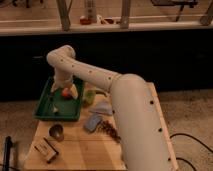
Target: Place apple in tray
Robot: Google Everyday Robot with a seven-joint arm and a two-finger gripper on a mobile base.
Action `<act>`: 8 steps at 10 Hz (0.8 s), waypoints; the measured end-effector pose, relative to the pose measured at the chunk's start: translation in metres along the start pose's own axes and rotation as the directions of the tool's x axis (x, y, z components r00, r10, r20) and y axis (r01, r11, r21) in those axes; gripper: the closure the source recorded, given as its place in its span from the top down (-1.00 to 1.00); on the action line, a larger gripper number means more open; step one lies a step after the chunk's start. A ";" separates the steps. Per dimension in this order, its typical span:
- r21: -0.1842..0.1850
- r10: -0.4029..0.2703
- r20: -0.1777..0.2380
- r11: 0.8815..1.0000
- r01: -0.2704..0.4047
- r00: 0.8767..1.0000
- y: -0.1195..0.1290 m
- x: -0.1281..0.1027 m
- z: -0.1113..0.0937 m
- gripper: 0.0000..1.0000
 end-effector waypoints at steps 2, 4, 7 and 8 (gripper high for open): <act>-0.001 0.002 -0.002 1.000 -0.002 1.000 0.000 0.000 -0.001 0.60; -0.001 0.002 -0.004 1.000 -0.002 1.000 0.000 0.000 -0.002 0.60; -0.004 0.002 -0.006 1.000 -0.002 1.000 0.001 0.001 -0.002 0.60; -0.006 -0.002 -0.007 1.000 0.002 1.000 0.001 0.000 -0.002 0.60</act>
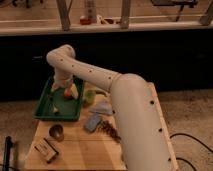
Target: Place apple in tray
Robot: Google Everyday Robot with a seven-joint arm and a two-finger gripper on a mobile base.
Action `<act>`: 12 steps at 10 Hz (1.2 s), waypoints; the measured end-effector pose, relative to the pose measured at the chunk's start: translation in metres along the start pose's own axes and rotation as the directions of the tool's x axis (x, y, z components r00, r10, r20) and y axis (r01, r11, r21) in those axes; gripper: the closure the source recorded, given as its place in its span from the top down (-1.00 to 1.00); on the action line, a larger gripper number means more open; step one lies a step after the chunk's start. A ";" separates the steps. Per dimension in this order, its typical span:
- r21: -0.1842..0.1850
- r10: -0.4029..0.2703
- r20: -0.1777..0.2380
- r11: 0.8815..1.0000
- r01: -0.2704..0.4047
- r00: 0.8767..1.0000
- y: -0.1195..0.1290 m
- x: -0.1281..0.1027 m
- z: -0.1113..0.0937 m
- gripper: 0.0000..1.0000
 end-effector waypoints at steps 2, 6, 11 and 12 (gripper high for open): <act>0.006 -0.008 -0.012 1.000 0.008 1.000 -0.001 -0.001 -0.002 0.60; 0.003 -0.015 -0.026 1.000 0.015 1.000 -0.002 -0.003 -0.003 0.60; 0.003 -0.014 -0.026 1.000 0.014 1.000 -0.002 -0.002 -0.003 0.60; 0.003 -0.014 -0.026 1.000 0.014 1.000 -0.002 -0.003 -0.003 0.60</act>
